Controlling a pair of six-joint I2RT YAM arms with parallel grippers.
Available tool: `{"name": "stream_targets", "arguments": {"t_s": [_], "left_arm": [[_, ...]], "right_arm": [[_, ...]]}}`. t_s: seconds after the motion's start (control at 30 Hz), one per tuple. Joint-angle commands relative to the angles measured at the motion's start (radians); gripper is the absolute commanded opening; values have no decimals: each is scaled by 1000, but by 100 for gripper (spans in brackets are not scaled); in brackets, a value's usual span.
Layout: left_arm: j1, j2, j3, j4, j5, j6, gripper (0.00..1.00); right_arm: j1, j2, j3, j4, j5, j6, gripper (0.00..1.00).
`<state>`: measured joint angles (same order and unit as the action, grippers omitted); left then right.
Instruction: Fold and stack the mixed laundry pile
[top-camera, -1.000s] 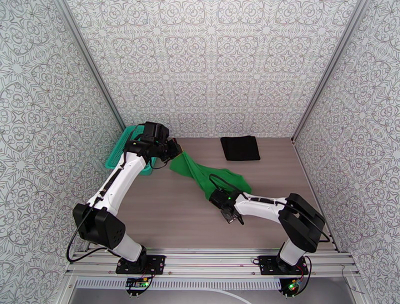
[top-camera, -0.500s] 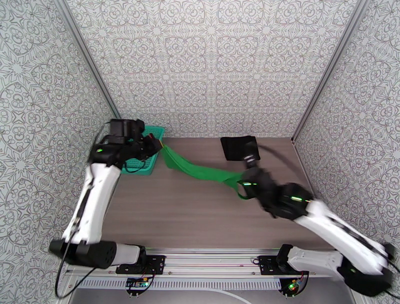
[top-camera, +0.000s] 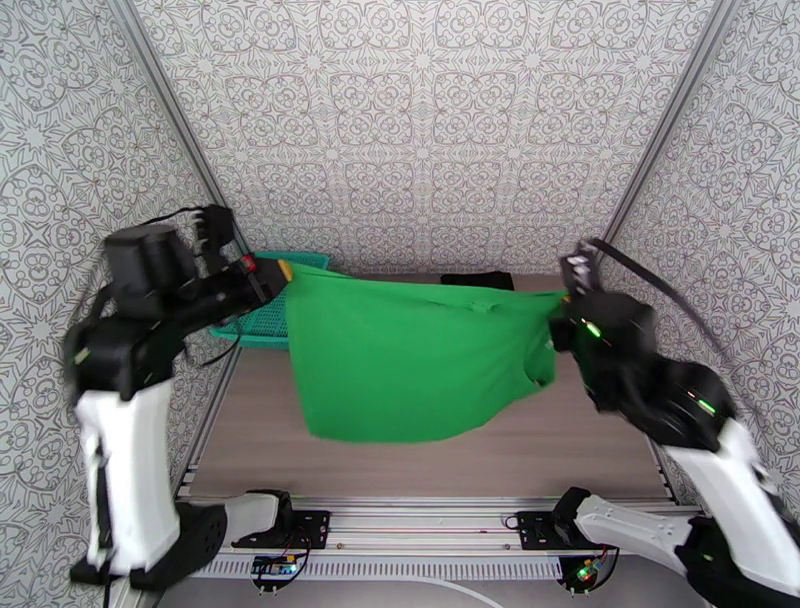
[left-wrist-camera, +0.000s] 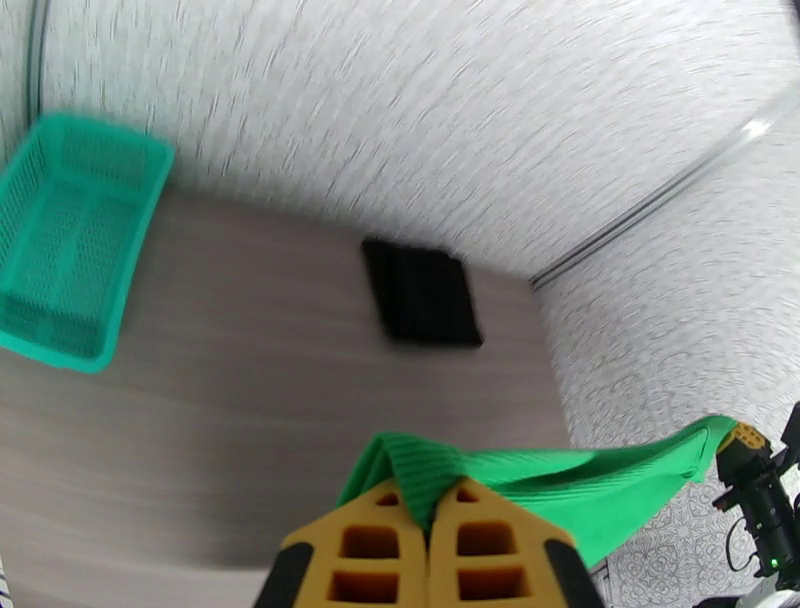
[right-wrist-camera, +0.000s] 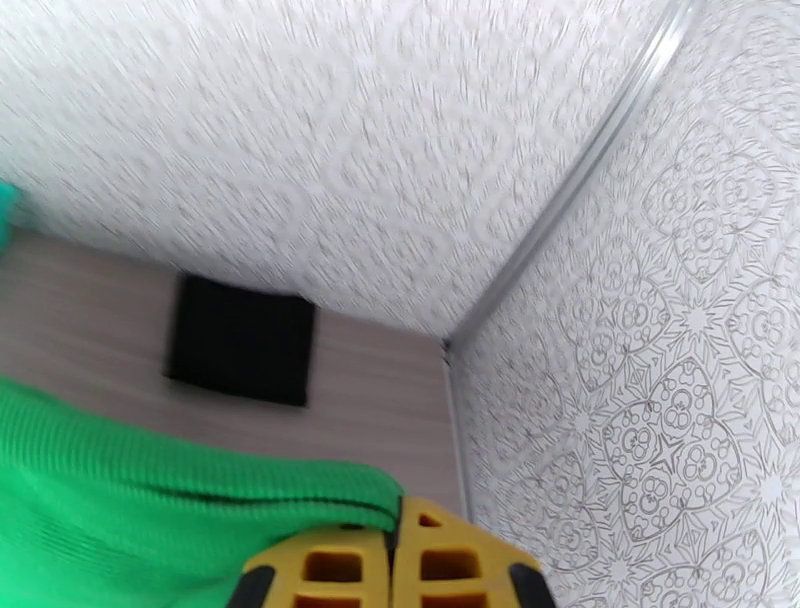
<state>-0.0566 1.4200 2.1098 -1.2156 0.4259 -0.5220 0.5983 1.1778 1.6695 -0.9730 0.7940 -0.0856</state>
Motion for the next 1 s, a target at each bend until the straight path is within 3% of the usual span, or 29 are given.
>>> {"name": "stream_targets", "arguments": {"t_s": [0.0, 0.2, 0.27, 0.33, 0.43, 0.53, 0.77, 0.87, 0.97], "left_arm": [[28, 166, 73, 45, 45, -15, 0], [80, 498, 471, 6, 137, -53, 0], [109, 590, 600, 37, 218, -105, 0], [125, 630, 635, 102, 282, -155, 0], [116, 594, 588, 115, 271, -129, 0], [85, 457, 347, 125, 206, -43, 0], [43, -10, -727, 541, 138, -134, 0], [-4, -100, -1054, 656, 81, -188, 0], [-41, -110, -1269, 725, 58, -229, 0]], "right_arm": [[-107, 116, 1, 127, -122, -98, 0], [-217, 407, 210, 207, -168, -130, 0], [-233, 483, 318, 207, -171, -122, 0], [-236, 529, 400, 195, -163, -118, 0], [-236, 517, 398, 196, -173, -105, 0], [-235, 416, 199, 271, -216, -102, 0], [-223, 171, -421, 369, -400, 10, 0], [-186, 152, -606, 335, -412, 126, 0], [-150, 186, -704, 273, -444, 244, 0]]}}
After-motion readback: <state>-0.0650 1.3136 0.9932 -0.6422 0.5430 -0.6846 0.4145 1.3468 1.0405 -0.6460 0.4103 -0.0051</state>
